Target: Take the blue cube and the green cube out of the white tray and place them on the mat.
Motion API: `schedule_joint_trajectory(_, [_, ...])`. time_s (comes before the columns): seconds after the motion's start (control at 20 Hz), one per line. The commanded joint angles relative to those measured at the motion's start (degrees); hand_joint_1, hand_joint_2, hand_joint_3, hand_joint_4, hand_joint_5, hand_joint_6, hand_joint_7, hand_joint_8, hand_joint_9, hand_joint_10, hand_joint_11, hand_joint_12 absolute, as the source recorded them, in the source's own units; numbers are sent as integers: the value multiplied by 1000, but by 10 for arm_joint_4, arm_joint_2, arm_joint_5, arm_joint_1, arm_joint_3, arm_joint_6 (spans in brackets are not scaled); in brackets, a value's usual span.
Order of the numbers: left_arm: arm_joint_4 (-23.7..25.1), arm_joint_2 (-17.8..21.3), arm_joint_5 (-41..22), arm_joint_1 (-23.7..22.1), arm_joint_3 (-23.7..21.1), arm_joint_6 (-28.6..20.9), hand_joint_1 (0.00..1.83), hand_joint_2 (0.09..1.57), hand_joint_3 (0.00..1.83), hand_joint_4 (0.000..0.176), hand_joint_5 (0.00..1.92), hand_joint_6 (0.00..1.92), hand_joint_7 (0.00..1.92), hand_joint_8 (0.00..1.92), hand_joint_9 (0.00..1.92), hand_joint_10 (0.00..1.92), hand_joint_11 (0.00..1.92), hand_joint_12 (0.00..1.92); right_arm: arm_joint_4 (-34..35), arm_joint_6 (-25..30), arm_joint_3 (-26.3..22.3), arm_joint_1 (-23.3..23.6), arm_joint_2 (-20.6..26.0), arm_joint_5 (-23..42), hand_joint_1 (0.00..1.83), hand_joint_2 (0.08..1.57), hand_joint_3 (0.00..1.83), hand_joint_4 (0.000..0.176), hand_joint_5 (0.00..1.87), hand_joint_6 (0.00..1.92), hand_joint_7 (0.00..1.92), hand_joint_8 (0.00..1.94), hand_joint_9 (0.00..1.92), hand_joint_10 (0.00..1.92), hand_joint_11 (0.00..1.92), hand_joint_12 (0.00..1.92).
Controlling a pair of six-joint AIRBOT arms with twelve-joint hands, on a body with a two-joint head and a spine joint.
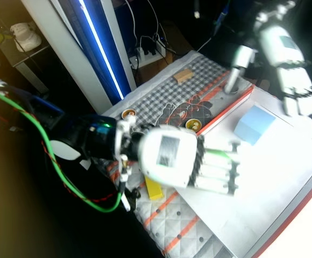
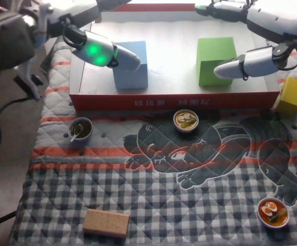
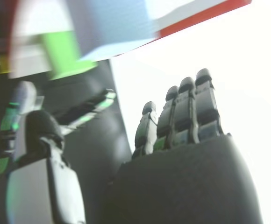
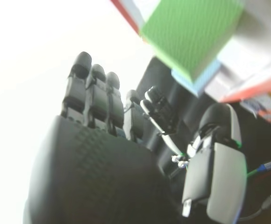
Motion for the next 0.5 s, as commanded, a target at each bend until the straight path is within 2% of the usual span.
schedule_joint_trajectory(0.0, [-4,-8,-40,-8,8,-1,736,836,0,176,29,10,0,0,0,0,25,11,10,1,4,10,-3,59,668,986,2,172,134,0,138,0,100,0,0,417])
schedule_joint_trajectory(0.05, [-7,-20,-31,-9,23,-1,712,823,0,176,48,14,0,0,0,0,55,25,10,1,8,11,-7,56,665,991,3,161,122,0,130,0,99,1,0,414])
schedule_joint_trajectory(0.1, [-7,-24,-26,-9,28,-1,688,835,0,176,52,13,0,0,0,0,56,26,10,1,11,11,-10,54,671,989,2,173,122,1,143,5,97,0,0,415])
schedule_joint_trajectory(0.15, [-7,-29,-16,-10,35,0,794,830,0,176,11,1,0,0,0,0,67,32,10,1,15,13,-14,48,680,979,0,176,132,1,146,1,101,1,0,445])
schedule_joint_trajectory(0.2, [-7,-31,-11,-10,37,4,794,830,0,176,11,1,0,0,0,0,67,32,10,1,18,13,-17,45,680,979,0,176,132,1,146,1,101,1,0,445])
schedule_joint_trajectory(0.25, [-9,-37,4,-11,41,21,666,840,1,176,0,0,0,0,0,0,17,11,10,1,23,13,-22,36,699,993,1,146,150,3,175,3,162,10,0,637])
schedule_joint_trajectory(0.3, [-42,-41,10,-10,43,68,640,840,1,176,0,0,0,0,0,0,18,12,10,1,25,13,-25,32,702,995,1,140,154,3,196,10,177,14,0,652])
schedule_joint_trajectory(0.35, [-75,-44,12,-10,42,118,622,853,6,176,0,0,0,0,0,0,7,7,10,1,26,13,-27,29,711,993,0,160,154,1,223,9,197,14,0,679])
schedule_joint_trajectory(0.4, [-121,-48,13,-10,40,187,676,843,0,176,0,0,0,0,0,0,16,11,10,1,30,13,-31,26,729,993,0,163,153,0,254,9,247,21,0,759])
schedule_joint_trajectory(0.45, [-149,-51,15,-9,40,231,676,843,0,176,0,0,0,0,0,0,16,11,10,1,34,13,-36,20,729,993,0,163,153,0,254,9,247,21,0,759])
